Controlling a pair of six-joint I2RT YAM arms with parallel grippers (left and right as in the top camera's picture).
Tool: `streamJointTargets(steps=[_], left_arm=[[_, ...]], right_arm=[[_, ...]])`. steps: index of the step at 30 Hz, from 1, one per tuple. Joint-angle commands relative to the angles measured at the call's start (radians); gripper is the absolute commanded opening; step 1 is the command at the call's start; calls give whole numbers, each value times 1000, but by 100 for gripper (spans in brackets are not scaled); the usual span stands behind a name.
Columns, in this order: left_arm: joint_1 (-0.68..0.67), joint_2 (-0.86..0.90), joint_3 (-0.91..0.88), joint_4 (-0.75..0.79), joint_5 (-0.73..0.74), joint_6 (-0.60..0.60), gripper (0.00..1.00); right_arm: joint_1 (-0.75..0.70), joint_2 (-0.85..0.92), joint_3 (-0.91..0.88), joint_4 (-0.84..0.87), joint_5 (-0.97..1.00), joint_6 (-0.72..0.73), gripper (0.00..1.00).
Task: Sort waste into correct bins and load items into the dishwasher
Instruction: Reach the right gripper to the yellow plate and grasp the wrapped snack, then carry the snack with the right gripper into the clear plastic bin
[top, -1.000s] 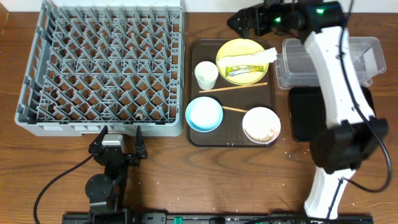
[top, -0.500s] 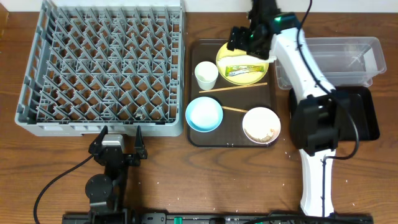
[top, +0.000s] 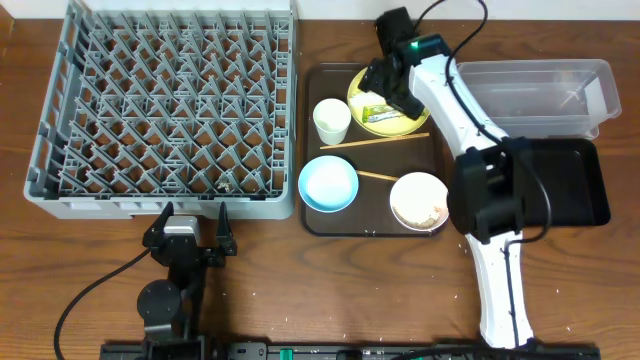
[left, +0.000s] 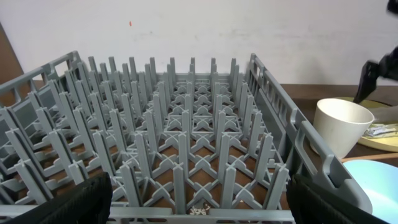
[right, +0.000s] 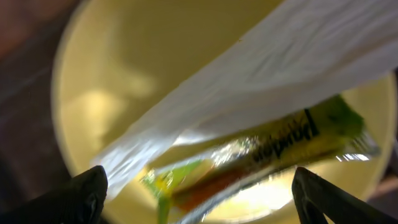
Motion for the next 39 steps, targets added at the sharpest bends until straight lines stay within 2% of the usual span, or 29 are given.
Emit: streamJointTargets(steps=[1, 7, 12, 13, 17, 19, 23, 29, 39], left_arm=[[3, -8, -18, -31, 10, 6, 91], [3, -8, -18, -31, 10, 6, 91], [3, -8, -18, -31, 10, 6, 91], [3, -8, -18, -31, 10, 6, 91], [3, -8, -18, -31, 10, 6, 91], [3, -8, -18, -31, 10, 6, 91], [3, -8, -18, -31, 10, 6, 91], [3, -8, -18, -31, 10, 6, 91], [3, -8, -18, -31, 10, 6, 91]], right_arm=[[-5, 47, 19, 27, 26, 51, 94], [-13, 77, 18, 77, 25, 57, 90], [-14, 83, 13, 73, 25, 18, 50], [-13, 83, 13, 71, 25, 11, 45], [-3, 83, 13, 71, 25, -19, 10], [-2, 81, 14, 71, 9, -40, 1], [-3, 55, 17, 75, -47, -89, 1], [-32, -91, 27, 52, -45, -173, 1], [-219, -311, 27, -117, -45, -57, 1]])
